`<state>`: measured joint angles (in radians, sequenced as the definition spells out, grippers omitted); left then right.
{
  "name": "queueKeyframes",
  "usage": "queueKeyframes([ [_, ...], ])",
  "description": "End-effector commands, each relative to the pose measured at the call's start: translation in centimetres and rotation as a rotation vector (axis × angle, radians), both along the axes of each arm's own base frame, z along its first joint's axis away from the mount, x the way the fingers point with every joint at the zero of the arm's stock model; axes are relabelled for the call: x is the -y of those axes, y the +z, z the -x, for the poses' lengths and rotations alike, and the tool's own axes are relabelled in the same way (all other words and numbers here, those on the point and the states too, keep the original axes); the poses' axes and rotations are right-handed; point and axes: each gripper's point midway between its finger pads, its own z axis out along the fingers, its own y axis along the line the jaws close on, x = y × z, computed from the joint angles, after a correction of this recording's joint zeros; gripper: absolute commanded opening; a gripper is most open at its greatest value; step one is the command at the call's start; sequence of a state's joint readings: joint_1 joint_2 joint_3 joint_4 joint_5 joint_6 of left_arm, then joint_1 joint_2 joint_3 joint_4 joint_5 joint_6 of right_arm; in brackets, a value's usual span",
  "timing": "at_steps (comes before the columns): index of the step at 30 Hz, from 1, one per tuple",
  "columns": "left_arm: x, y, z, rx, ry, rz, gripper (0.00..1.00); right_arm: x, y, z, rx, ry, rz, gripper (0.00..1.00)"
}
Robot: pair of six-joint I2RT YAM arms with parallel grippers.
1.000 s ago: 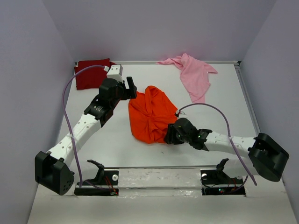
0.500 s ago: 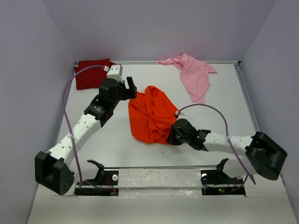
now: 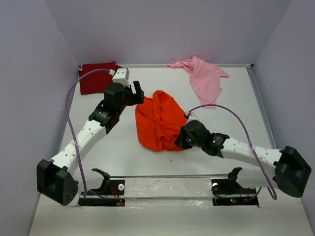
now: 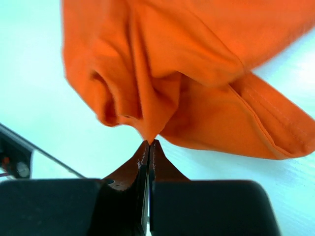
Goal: Fold and stack the t-shirts
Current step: Flatten the tshirt out
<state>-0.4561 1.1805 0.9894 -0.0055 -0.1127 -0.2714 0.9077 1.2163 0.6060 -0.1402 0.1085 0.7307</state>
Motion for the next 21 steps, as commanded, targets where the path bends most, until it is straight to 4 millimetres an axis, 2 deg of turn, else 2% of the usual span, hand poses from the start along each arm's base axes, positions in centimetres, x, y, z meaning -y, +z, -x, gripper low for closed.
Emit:
queueKeyframes([
  [1, -0.1, 0.9, -0.3, 0.033, 0.005, 0.008, 0.91, -0.8, 7.2, -1.7, 0.150, 0.020, -0.044, 0.00],
  [2, -0.1, 0.9, -0.3, 0.033, 0.005, 0.007, 0.91, -1.1, 9.7, -2.2, 0.195, 0.018, -0.073, 0.00],
  [5, -0.2, 0.9, -0.3, 0.033, 0.009, 0.003, 0.91, -0.6, 12.7, -3.0, 0.266, 0.011, -0.049, 0.00],
  [6, -0.2, 0.9, -0.3, 0.033, 0.010, 0.003, 0.91, -0.6, 15.1, -3.5, 0.315, 0.016, -0.050, 0.00],
  [9, -0.2, 0.8, -0.4, 0.031, 0.013, 0.001, 0.91, 0.0, 19.0, -5.0, 0.412, 0.004, 0.004, 0.00],
  [10, -0.2, 0.7, -0.4, 0.029, 0.010, 0.001, 0.91, -0.1, 22.7, -5.7, 0.473, -0.017, -0.028, 0.00],
  [13, -0.2, 0.7, -0.4, 0.029, 0.012, 0.002, 0.91, 1.3, 27.6, -7.3, 0.597, -0.095, 0.000, 0.00],
  [14, -0.1, 0.7, -0.4, 0.032, 0.010, 0.002, 0.91, 2.2, 31.1, -7.7, 0.663, -0.145, -0.022, 0.00],
  [15, 0.0, 0.6, -0.4, 0.031, 0.003, 0.004, 0.91, 2.7, 32.8, -8.0, 0.698, -0.168, -0.020, 0.00],
  [16, 0.1, 0.5, -0.3, 0.030, -0.001, 0.011, 0.91, 3.6, 36.2, -8.5, 0.772, -0.215, -0.018, 0.00],
  [20, 1.0, 0.9, -0.1, 0.045, -0.039, 0.034, 0.91, 5.5, 42.3, -9.2, 0.916, -0.276, 0.021, 0.00],
  [21, 1.2, 1.0, 0.1, 0.048, -0.045, 0.039, 0.91, 6.4, 44.7, -9.4, 0.966, -0.318, 0.029, 0.00],
])
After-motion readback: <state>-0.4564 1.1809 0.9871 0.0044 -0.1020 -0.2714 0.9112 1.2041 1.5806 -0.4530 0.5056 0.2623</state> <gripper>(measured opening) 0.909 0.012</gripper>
